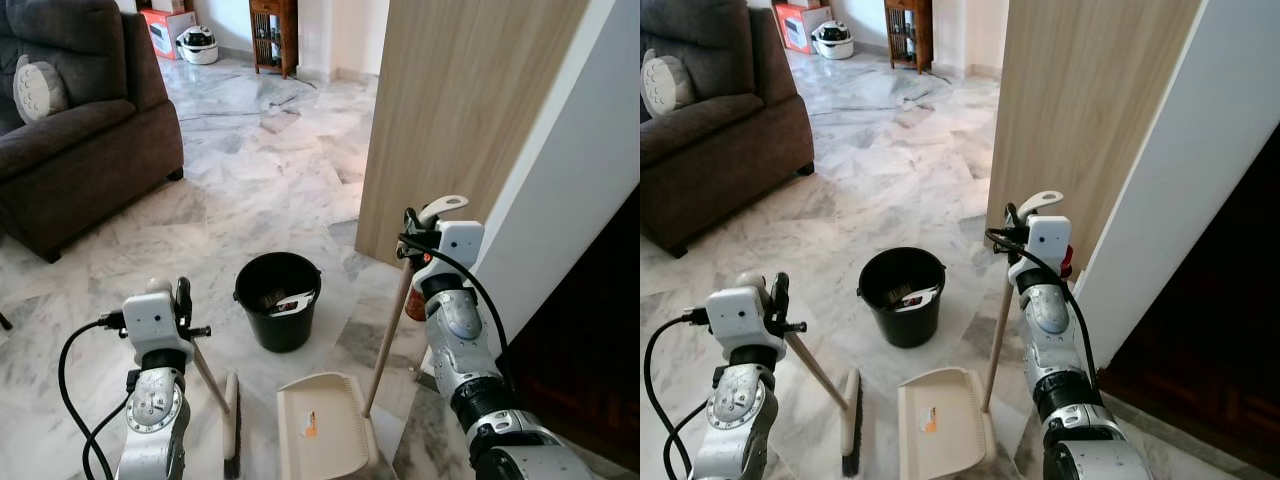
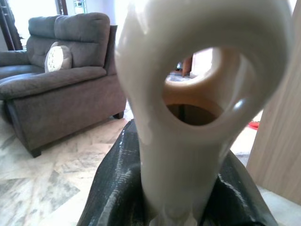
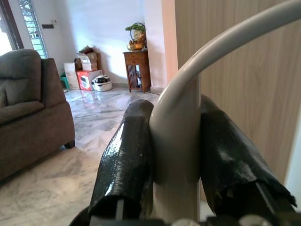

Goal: Sweep floor

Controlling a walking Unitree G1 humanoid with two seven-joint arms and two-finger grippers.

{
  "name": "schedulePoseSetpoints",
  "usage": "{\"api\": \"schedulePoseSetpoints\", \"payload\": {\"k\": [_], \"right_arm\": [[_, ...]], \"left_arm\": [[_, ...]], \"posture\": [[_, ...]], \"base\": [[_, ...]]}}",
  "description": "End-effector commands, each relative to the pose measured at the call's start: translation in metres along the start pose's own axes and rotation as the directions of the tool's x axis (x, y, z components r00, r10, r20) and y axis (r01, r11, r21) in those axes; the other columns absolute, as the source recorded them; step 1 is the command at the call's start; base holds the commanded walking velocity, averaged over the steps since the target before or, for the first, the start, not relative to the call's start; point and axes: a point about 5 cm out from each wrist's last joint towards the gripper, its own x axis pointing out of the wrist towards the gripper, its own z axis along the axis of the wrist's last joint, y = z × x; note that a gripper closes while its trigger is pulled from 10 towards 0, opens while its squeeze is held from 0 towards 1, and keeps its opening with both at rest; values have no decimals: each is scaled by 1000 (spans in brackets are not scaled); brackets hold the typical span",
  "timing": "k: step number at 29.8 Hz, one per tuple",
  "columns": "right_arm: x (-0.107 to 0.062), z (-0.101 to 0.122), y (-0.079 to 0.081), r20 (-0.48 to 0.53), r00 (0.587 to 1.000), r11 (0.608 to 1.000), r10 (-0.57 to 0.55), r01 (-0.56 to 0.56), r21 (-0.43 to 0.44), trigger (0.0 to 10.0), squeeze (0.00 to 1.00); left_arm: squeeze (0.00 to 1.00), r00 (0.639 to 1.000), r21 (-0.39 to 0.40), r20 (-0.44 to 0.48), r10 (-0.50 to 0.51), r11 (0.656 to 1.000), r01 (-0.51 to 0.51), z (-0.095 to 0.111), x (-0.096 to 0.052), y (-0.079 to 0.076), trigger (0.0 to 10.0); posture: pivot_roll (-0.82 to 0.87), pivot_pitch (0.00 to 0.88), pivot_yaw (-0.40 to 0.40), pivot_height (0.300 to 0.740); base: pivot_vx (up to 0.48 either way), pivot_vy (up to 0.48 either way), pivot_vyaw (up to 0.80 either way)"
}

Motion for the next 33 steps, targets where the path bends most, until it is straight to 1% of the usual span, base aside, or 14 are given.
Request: {"api": "schedulePoseSetpoints", "payload": {"k": [1, 2, 13, 17, 20, 23, 26, 28, 32, 33], "right_arm": [[5, 8, -1, 31, 1000, 1000, -5, 5, 13, 10000, 0], [5, 8, -1, 33, 999, 1000, -4, 4, 12, 10000, 0], [2, 9, -16, 47, 998, 999, -46, 47, -6, 10000, 0], [-1, 8, -21, 51, 997, 998, -62, 63, -16, 10000, 0], [-8, 5, -28, 50, 995, 995, -89, 91, -35, 10000, 0], [-12, 3, -30, 54, 991, 992, -122, 124, -25, 10000, 0], [-12, 2, -30, 51, 989, 990, -140, 141, -14, 10000, 0], [-8, 2, -25, 48, 989, 990, -141, 142, -2, 10000, 0], [0, 3, -16, 26, 993, 993, -114, 114, 2, 10000, 0], [3, 6, -15, 29, 994, 994, -107, 107, 2, 10000, 0]], "left_arm": [[0, 997, 9, 71, 2, 1000, -3, 12, 6, -1, 10000], [0, 997, 8, 73, 1, 1000, -2, 12, 6, -1, 10000], [0, 997, -24, 70, -39, 999, 41, 11, 10, -18, 10000], [0, 996, -29, 67, -62, 998, 64, 11, 10, -23, 10000], [0, 996, -27, 52, -78, 996, 80, 8, 11, -24, 10000], [0, 994, -15, 48, -97, 995, 97, 9, 12, -22, 10000], [0, 994, -7, 59, -95, 995, 96, 13, 15, -19, 10000], [0, 993, 5, 77, -85, 996, 85, 18, 21, -14, 10000], [0, 995, 19, 96, -40, 999, 39, 20, 26, -7, 10000], [0, 994, 14, 101, -33, 999, 32, 21, 26, -7, 10000]], "posture": [[50, 0, -22, 740], [48, 0, -20, 740], [4, 0, 10, 740], [-23, 0, 46, 740], [-27, 0, 86, 740], [-7, 0, 105, 740], [3, 0, 107, 740], [23, 0, 92, 740], [55, 0, 70, 740], [65, 0, 73, 740]], "base": [[0, 0, 0], [0, 0, 0], [0, 0, -800], [0, 0, -800], [0, 0, -800], [0, 0, -800], [0, 0, -800], [0, 0, -800], [0, 0, -800], [0, 0, -800]]}}
